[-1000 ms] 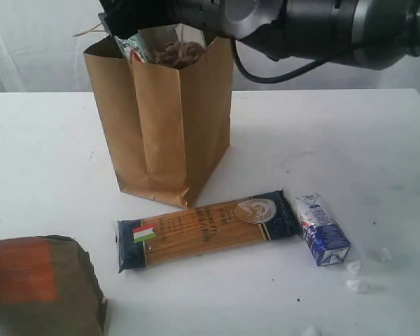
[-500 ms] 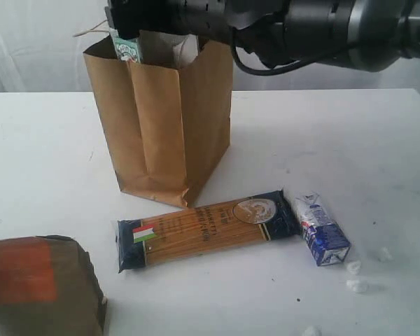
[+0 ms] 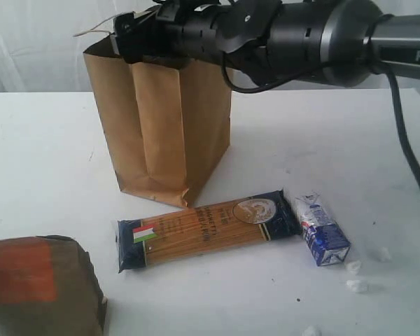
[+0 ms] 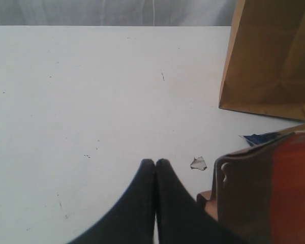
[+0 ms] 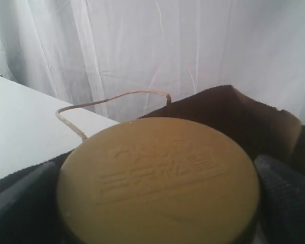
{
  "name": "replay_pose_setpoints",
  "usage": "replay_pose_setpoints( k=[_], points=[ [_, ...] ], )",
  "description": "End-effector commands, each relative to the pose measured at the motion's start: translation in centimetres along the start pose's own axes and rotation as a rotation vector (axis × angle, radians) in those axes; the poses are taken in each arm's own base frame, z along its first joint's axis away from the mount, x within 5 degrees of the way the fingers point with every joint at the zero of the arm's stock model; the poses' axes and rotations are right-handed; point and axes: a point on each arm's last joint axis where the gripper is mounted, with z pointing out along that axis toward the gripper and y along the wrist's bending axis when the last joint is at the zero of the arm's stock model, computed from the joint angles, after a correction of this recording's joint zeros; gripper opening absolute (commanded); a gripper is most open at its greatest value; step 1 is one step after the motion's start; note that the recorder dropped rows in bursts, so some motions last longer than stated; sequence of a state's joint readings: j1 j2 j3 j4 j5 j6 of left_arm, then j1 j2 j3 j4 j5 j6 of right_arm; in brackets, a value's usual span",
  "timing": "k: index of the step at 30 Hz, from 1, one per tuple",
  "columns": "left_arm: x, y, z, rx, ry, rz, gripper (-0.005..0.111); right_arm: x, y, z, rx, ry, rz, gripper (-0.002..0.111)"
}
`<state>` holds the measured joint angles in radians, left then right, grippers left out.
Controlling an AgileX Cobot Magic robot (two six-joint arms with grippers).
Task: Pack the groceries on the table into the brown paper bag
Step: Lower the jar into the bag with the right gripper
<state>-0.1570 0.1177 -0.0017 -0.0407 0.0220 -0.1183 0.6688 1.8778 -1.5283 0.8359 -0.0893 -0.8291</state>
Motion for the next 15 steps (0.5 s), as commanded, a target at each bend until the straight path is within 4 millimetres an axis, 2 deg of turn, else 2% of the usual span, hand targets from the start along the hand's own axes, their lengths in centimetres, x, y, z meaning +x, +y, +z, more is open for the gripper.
replay_pose_setpoints(
  k=[1, 5, 12, 15],
  points=[
    [0.0, -0.1, 0.0, 0.010, -0.003, -0.013, 0.000, 0.7, -1.2, 0.3, 0.045, 0.005, 0.009, 0.054],
    [0.0, -0.1, 0.0, 0.010, -0.003, -0.013, 0.000, 1.6, -1.6, 0.3, 0.056, 0.035, 0.076, 0.054],
    [0.0, -0.1, 0.0, 0.010, -0.003, -0.013, 0.000, 2.3, -1.6, 0.4, 0.057, 0.055, 0.073, 0.054],
    [0.0, -0.1, 0.0, 0.010, -0.003, -0.013, 0.000, 2.3, -1.6, 0.4, 0.050, 0.061, 0.073, 0.064]
  ],
)
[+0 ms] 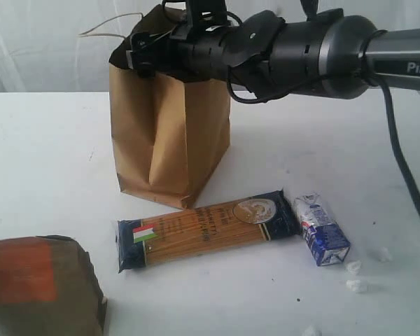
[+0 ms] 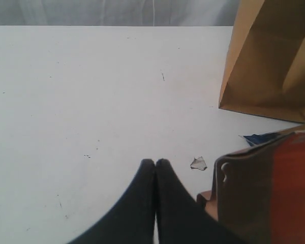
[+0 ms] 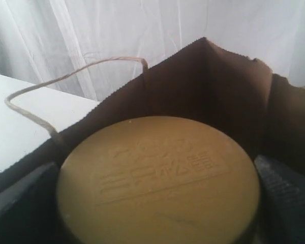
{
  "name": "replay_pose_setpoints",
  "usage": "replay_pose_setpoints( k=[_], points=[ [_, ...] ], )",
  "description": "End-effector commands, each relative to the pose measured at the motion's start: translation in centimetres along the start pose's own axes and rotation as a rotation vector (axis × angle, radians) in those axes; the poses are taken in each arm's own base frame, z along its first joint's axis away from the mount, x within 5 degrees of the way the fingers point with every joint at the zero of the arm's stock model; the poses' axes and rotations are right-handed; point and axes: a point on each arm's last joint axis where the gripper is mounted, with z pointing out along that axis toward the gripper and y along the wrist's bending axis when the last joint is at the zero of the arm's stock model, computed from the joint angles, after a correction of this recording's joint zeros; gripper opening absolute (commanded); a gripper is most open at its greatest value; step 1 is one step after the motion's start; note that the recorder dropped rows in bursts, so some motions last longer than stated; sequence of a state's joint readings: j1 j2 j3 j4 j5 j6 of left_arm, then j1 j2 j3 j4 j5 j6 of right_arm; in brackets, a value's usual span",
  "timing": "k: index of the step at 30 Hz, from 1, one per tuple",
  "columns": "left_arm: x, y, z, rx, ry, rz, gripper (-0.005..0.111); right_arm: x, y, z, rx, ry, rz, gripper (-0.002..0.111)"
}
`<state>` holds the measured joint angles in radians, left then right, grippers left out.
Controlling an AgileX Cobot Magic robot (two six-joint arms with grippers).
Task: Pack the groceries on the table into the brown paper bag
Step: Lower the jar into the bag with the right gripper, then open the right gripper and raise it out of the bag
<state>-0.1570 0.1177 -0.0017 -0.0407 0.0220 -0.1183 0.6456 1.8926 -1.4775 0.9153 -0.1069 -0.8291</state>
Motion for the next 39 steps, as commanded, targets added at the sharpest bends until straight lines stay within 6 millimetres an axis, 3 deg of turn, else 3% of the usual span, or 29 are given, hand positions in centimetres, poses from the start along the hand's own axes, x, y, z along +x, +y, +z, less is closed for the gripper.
replay_pose_setpoints(
  k=[1, 3, 16, 18, 23, 31, 39],
  points=[
    [0.0, -0.1, 0.0, 0.010, -0.003, -0.013, 0.000, 0.0, -0.3, -0.1, 0.005, 0.003, -0.006, 0.072],
    [0.0, -0.1, 0.0, 0.010, -0.003, -0.013, 0.000, 0.0, -0.3, -0.1, 0.002, 0.006, -0.006, 0.076],
    [0.0, -0.1, 0.0, 0.010, -0.003, -0.013, 0.000, 0.0, -0.3, 0.0, 0.000, 0.007, -0.006, 0.076],
    [0.0, -0.1, 0.0, 0.010, -0.003, -0.013, 0.000, 0.0, -0.3, 0.0, 0.000, 0.007, -0.006, 0.080],
    [0.0, -0.1, 0.0, 0.010, -0.003, -0.013, 0.000, 0.1, -0.3, 0.0, -0.001, 0.008, -0.006, 0.104],
    [0.0, -0.1, 0.0, 0.010, -0.003, -0.013, 0.000, 0.0, -0.4, 0.0, 0.006, 0.002, -0.006, 0.105],
    [0.0, -0.1, 0.0, 0.010, -0.003, -0.013, 0.000, -3.2, -0.2, -2.5, -0.003, -0.082, 0.001, 0.105]
  ],
)
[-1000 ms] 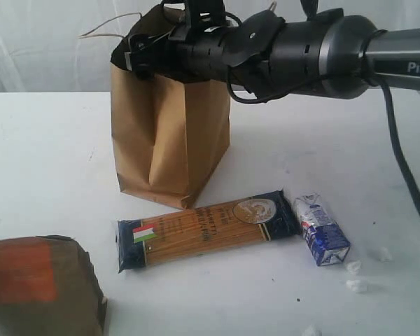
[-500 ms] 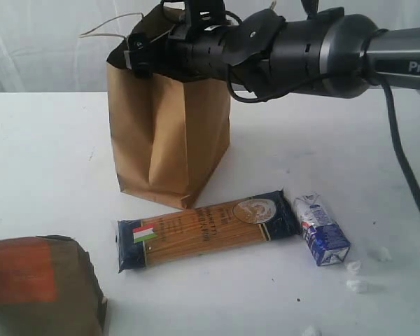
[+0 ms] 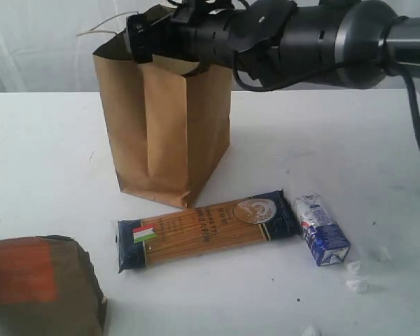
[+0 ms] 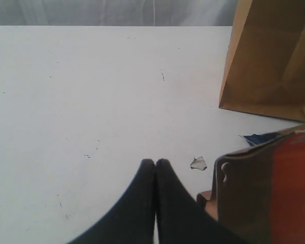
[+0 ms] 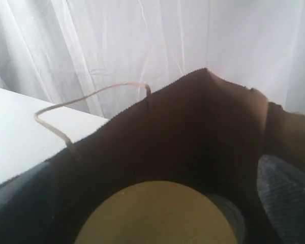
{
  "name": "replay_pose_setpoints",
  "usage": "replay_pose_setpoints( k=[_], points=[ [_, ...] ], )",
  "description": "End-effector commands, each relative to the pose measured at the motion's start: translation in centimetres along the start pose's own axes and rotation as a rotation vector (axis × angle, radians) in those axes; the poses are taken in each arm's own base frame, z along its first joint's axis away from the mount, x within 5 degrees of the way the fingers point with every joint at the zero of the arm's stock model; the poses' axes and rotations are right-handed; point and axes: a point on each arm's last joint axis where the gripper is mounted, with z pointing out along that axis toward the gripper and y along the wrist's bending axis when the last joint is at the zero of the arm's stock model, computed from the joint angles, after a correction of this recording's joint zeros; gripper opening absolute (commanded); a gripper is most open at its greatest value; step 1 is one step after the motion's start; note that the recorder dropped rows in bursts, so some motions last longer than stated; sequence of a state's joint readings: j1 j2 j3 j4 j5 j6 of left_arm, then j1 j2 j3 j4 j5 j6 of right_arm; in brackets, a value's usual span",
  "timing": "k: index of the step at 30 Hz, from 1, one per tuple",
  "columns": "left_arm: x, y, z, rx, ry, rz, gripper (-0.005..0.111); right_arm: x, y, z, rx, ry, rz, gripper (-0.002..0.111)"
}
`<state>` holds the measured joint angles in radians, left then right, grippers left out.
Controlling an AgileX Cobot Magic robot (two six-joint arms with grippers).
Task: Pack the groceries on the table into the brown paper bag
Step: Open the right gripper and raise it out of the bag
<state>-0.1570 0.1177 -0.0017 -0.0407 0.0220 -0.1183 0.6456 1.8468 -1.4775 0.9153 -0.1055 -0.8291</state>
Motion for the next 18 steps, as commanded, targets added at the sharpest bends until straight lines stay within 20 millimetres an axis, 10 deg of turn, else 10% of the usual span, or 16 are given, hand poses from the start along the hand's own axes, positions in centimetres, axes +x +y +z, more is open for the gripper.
replay_pose_setpoints(
  k=[1, 18],
  points=[
    [0.0, -0.1, 0.0, 0.010, -0.003, -0.013, 0.000, -2.1, -0.2, -1.6, 0.000, -0.053, -0.002, 0.105],
    [0.1, -0.1, 0.0, 0.010, -0.003, 0.087, 0.000, -8.7, 1.0, -9.2, -0.140, -0.159, -0.165, 0.105]
  ],
)
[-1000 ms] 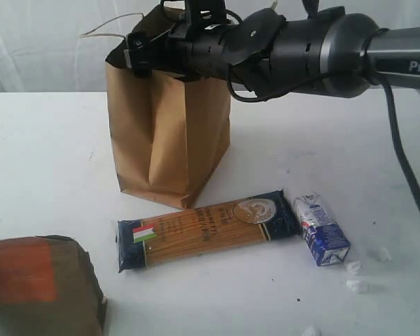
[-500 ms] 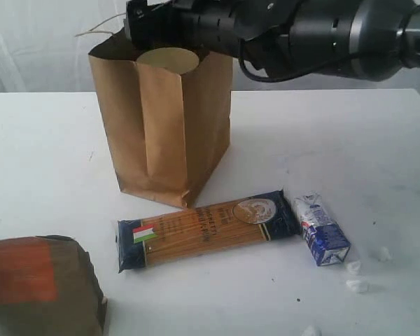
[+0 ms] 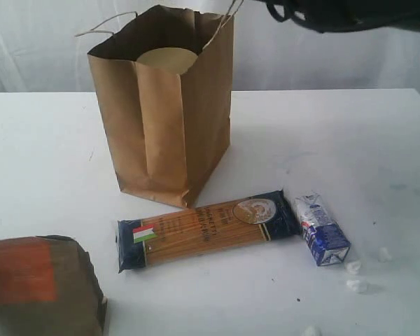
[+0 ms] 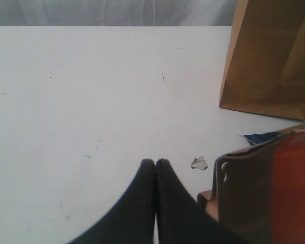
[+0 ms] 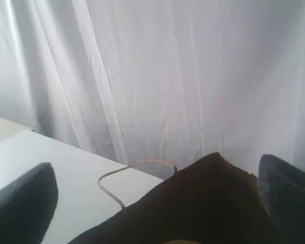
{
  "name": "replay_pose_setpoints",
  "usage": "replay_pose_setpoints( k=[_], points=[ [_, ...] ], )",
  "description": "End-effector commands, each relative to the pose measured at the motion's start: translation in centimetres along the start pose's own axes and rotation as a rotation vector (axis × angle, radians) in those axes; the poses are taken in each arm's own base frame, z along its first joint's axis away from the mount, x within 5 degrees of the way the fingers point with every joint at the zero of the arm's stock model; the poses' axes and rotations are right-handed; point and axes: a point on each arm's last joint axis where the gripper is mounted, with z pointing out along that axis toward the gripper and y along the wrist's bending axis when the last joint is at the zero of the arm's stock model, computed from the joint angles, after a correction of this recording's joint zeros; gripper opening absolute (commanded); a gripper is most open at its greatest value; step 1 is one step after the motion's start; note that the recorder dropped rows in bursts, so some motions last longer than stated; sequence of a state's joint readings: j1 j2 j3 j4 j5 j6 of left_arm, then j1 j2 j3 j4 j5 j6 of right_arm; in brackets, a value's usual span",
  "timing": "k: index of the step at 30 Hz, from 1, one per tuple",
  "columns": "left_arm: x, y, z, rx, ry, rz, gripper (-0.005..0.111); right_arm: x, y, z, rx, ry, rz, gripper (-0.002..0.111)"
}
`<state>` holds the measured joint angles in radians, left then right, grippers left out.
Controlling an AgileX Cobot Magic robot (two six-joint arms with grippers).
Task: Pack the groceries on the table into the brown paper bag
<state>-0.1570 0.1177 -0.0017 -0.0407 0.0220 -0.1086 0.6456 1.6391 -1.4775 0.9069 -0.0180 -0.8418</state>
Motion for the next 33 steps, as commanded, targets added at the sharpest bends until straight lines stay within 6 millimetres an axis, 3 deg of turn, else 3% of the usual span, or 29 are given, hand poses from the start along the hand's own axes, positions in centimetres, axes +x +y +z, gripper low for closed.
replay_pose_setpoints(
  k=[1, 6, 11, 15, 22, 26, 28, 33],
  points=[
    [0.1, -0.1, 0.0, 0.010, -0.003, 0.113, 0.000, -2.2, 0.8, -2.7, -0.101, 0.006, -0.243, 0.105],
    [0.1, -0.1, 0.0, 0.010, -0.004, 0.185, 0.000, -2.0, 1.7, -4.6, -0.234, 0.124, -0.546, 0.105],
    [0.0, -0.1, 0.0, 0.009, -0.007, 0.185, 0.000, -1.6, 1.4, -6.5, -0.263, 0.279, -0.625, 0.100],
    [-0.2, -0.1, 0.0, 0.008, -0.028, 0.071, 0.000, -1.3, 0.2, -8.3, -0.177, 0.464, -0.668, 0.082],
    [-2.5, 0.1, -0.4, 0.012, -0.290, -0.110, 0.000, 0.9, -2.4, -11.0, -0.008, 0.913, -0.685, 0.028],
    [-3.9, 0.1, -1.0, 0.034, -0.454, -0.202, 0.000, 1.2, -3.0, -11.8, 0.023, 1.023, -0.711, 0.006],
    [-4.7, 0.2, -1.4, 0.039, -0.555, -0.200, 0.000, 1.2, -3.5, -11.9, 0.044, 1.044, -0.714, 0.000],
    [-7.5, 0.6, -3.0, 0.015, -0.775, -0.249, 0.000, 1.9, -5.3, -12.2, 0.144, 1.073, -0.574, 0.000]
  ],
)
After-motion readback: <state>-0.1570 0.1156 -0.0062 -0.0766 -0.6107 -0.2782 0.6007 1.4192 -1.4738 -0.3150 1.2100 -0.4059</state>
